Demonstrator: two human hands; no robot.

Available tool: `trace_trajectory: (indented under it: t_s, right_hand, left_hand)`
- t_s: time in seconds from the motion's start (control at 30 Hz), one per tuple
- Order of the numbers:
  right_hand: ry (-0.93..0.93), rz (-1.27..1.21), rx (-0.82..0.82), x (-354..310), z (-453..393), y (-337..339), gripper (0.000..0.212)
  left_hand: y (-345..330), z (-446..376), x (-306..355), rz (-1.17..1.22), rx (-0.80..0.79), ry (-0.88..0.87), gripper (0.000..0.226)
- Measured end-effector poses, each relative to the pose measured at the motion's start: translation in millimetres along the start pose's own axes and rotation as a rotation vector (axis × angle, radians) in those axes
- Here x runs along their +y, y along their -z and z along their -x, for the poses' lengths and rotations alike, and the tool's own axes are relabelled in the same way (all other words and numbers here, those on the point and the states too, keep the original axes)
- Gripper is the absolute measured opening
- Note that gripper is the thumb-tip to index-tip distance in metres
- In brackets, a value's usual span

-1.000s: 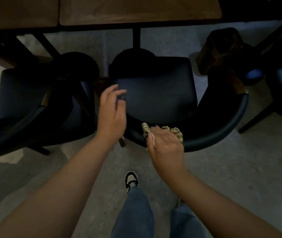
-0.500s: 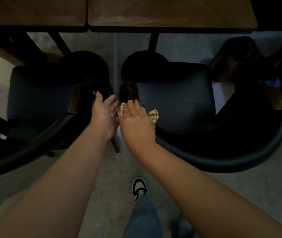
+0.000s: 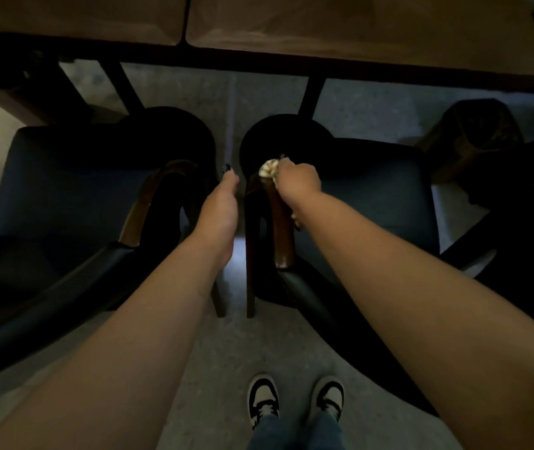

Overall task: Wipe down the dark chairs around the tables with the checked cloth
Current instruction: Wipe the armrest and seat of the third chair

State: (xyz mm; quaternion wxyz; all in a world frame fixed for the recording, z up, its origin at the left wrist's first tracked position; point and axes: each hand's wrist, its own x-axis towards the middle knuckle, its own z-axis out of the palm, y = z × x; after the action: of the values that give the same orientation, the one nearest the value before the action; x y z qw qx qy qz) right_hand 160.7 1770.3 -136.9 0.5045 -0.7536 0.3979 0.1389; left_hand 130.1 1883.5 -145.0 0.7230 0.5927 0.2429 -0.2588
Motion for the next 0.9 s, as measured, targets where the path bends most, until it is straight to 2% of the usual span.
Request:
trace_trajectory:
  t_s: [0.1,0.17,0.2,0.27,0.37,0.47,0.5,0.57,0.63,0.73,0.77,0.83,0.9]
  right_hand:
    - [-0.143,-0.212,-0.042,13.9,-35.5,-13.1,0.047]
    - [-0.199,-0.355,-0.099,24.5,-38.2,-13.2,0.028]
    - [-0.224,-0.4,-0.131,30.0,-30.7,-11.3,0.027]
    - [-0.291,-0.547,-0.224,45.4,-20.7,-11.0,0.036]
    - [-0.336,-0.611,-0.278,57.0,-7.7,-12.3,0.033]
    - [-0.204,-0.408,-0.154,58.0,8.1,-6.5,0.03]
    - [-0.107,-0.339,-0.111,54.5,13.9,-3.9,0.031]
    - [0.221,-0.159,-0.067,40.6,19.8,1.8,0.033]
    - [0.444,0.087,-0.152,20.2,-0.9,-0.5,0.039]
    - [0.445,0.466,-0.359,-3.1,-44.0,-5.7,0.033]
    - [0.436,0.51,-0.39,-4.5,-53.1,-6.9,0.032]
    - [0.465,0.411,-0.441,0.5,-48.4,-2.3,0.036]
    - [0.559,0.31,-0.449,15.3,-15.6,12.7,0.036]
  left_hand:
    - [-22.7,-15.1,3.9,0.096,0.063,0.036,0.032]
    - [-35.1,-29.2,-2.0,0.053,0.131,-0.001,0.03]
    - [-39.2,-33.3,-4.7,-0.009,0.198,-0.036,0.03]
    - [-41.2,-35.4,-7.3,-0.061,0.298,-0.099,0.026]
    - [-41.7,-37.5,-7.2,-0.095,0.307,-0.146,0.012]
    - [-43.7,-36.3,-5.8,-0.097,0.32,-0.153,0.015]
    - [-43.6,-36.3,-6.2,-0.077,0.335,-0.154,0.017]
    - [-44.6,-36.2,-6.4,-0.009,0.328,-0.133,0.021]
    - [-45.5,-31.6,-4.7,0.108,0.316,-0.079,0.029]
    - [-41.6,-19.3,-3.4,0.311,0.31,0.055,0.044]
    - [-39.2,-15.0,-5.9,0.367,0.333,0.108,0.05]
    - [-34.5,-9.0,-12.5,0.449,0.366,0.138,0.058]
    - [-30.3,-3.9,-18.8,0.479,0.354,0.128,0.052]
